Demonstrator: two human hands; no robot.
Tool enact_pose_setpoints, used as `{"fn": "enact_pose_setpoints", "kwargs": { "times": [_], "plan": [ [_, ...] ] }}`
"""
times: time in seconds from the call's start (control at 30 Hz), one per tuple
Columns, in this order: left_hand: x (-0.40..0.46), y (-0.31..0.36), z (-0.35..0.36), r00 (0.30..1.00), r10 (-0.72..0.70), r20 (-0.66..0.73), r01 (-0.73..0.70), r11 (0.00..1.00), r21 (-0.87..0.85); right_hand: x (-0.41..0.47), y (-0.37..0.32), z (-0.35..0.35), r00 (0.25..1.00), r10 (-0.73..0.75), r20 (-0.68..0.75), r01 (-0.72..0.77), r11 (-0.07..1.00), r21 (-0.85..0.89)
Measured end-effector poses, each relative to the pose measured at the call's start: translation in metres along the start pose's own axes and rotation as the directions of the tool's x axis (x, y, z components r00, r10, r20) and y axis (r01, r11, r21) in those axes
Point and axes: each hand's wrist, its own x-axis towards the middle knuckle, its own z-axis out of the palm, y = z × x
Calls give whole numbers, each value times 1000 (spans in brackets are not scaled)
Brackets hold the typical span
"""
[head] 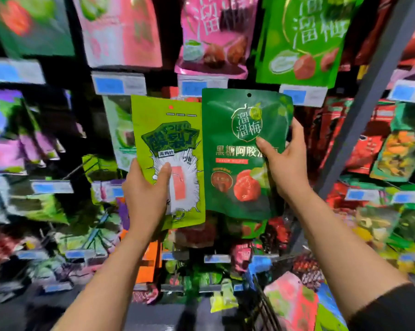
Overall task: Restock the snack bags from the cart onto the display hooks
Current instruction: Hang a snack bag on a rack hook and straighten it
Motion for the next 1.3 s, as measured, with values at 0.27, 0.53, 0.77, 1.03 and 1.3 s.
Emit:
{"fn": "enact_pose_setpoints", "kwargs": {
  "times": [0.27, 0.53, 0.77, 1.03, 1.3],
  "plan": [
    [56, 4, -110, 966, 68, -248, -62, 998, 33, 18, -77, 115, 989, -140, 38, 136, 986, 93],
    [133, 0, -202, 910, 124, -396, -136, 991, -3, 54, -178, 218, 958, -283, -43, 285, 958, 38],
    [185, -12, -246, 913, 168, -371, -194, 980, -33, 76, -237, 314, 957, -288, -28, 283, 951, -123],
    [225, -32, -280, 916, 161, -368, -210, 973, -97, 94, -274, 410, 984, -178, -23, 173, 974, -143],
    [259, -36, -293, 898, 214, -386, -257, 964, -64, 117, -299, 443, 995, 22, -100, -23, 1000, 0]
  ]
}}
